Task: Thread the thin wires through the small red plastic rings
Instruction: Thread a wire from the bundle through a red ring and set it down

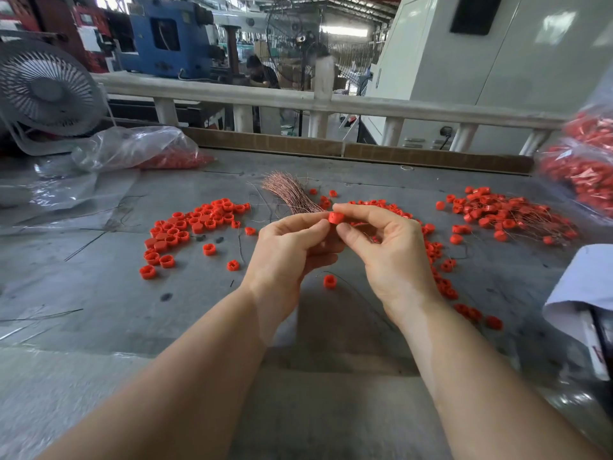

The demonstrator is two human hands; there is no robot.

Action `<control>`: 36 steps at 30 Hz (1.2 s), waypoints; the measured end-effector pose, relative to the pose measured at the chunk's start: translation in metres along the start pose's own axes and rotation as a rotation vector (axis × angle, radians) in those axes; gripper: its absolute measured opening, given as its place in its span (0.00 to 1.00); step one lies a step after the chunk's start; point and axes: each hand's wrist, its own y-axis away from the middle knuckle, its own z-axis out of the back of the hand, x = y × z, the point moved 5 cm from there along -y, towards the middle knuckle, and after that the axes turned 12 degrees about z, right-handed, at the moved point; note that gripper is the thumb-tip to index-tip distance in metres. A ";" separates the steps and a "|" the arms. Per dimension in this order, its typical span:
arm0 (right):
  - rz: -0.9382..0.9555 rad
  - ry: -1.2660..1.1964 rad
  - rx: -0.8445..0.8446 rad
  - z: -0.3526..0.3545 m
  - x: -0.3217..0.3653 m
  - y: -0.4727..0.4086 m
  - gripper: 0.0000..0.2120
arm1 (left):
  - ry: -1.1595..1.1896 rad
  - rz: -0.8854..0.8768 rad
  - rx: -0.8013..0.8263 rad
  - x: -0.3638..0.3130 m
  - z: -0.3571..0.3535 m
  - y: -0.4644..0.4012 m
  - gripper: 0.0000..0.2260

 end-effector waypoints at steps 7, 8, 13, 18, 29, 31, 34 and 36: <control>0.015 -0.009 -0.010 0.001 0.003 0.000 0.13 | 0.001 0.008 0.013 -0.002 -0.001 0.002 0.12; 0.019 -0.020 -0.016 0.001 0.003 0.000 0.13 | 0.004 0.011 0.025 -0.002 -0.002 0.003 0.11; 0.018 -0.088 -0.024 0.000 0.006 0.000 0.12 | 0.018 0.047 0.050 0.000 -0.002 0.004 0.07; -0.057 -0.205 -0.049 0.002 0.002 0.001 0.12 | 0.091 0.120 0.099 0.002 -0.003 0.003 0.06; -0.018 -0.089 -0.051 0.006 0.000 -0.001 0.14 | 0.074 0.133 0.130 0.004 -0.005 0.000 0.07; 0.003 -0.069 -0.058 0.006 0.001 -0.002 0.14 | 0.075 0.121 0.142 0.003 -0.005 0.001 0.08; 0.027 -0.033 -0.065 0.006 0.003 -0.002 0.13 | 0.061 0.093 0.114 0.002 -0.004 0.002 0.08; 0.019 -0.033 -0.067 0.006 0.003 -0.001 0.13 | 0.036 0.076 0.088 0.003 -0.003 0.002 0.06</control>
